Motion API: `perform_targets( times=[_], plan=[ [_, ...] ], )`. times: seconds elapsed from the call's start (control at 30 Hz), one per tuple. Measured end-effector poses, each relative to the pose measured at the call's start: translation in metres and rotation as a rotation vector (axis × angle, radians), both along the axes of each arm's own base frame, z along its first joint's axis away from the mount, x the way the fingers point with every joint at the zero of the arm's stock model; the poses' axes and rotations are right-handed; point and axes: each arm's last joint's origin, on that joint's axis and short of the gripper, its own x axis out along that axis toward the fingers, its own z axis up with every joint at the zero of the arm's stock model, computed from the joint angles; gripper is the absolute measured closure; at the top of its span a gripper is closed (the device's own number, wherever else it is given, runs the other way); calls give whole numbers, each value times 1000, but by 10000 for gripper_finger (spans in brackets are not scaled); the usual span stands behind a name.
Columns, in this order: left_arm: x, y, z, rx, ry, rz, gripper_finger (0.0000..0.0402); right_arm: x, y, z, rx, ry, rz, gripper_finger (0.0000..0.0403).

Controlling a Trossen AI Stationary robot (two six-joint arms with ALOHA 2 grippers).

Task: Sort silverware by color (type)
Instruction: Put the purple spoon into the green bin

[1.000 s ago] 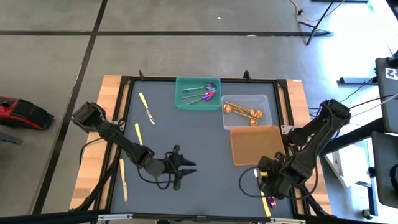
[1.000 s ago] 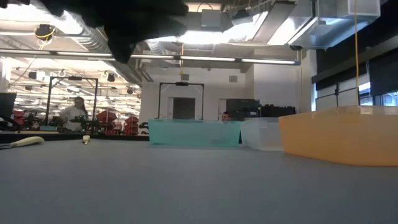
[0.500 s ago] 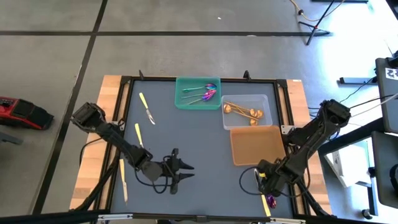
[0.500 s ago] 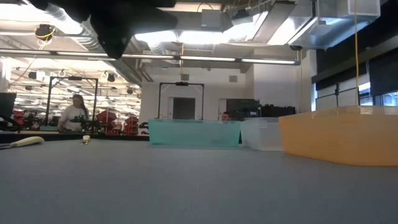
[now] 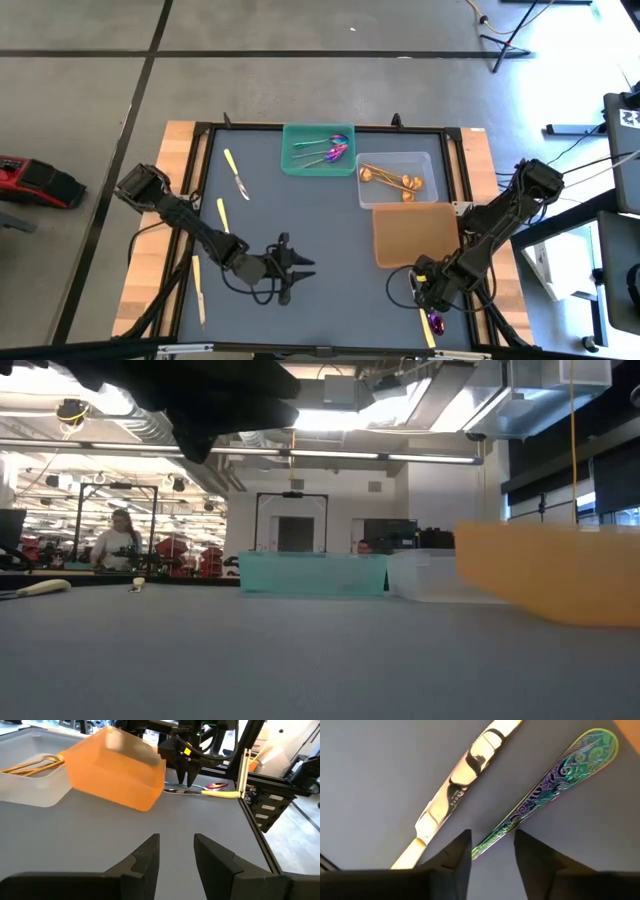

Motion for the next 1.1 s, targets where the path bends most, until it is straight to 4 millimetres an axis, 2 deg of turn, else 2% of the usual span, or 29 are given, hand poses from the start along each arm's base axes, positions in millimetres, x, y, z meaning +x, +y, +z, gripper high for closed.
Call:
perform_targets(
  times=[0.2,0.57,0.67,0.8,0.97,1.1],
  plan=[
    [1,2,0,-10,6,-25,286,0,-1,0,-10,-6,-5,332],
    [1,1,0,-13,7,-30,286,1,0,0,-16,-28,-12,375],
    [1,1,0,-13,7,-30,286,2,1,1,4,-27,-7,369],
    [1,1,0,-13,7,-30,286,3,4,3,29,-40,27,341],
    [1,1,0,-13,7,-30,286,7,10,15,46,-27,37,306],
    [1,1,0,-13,7,-31,286,9,16,25,50,-62,41,295]
  ],
)
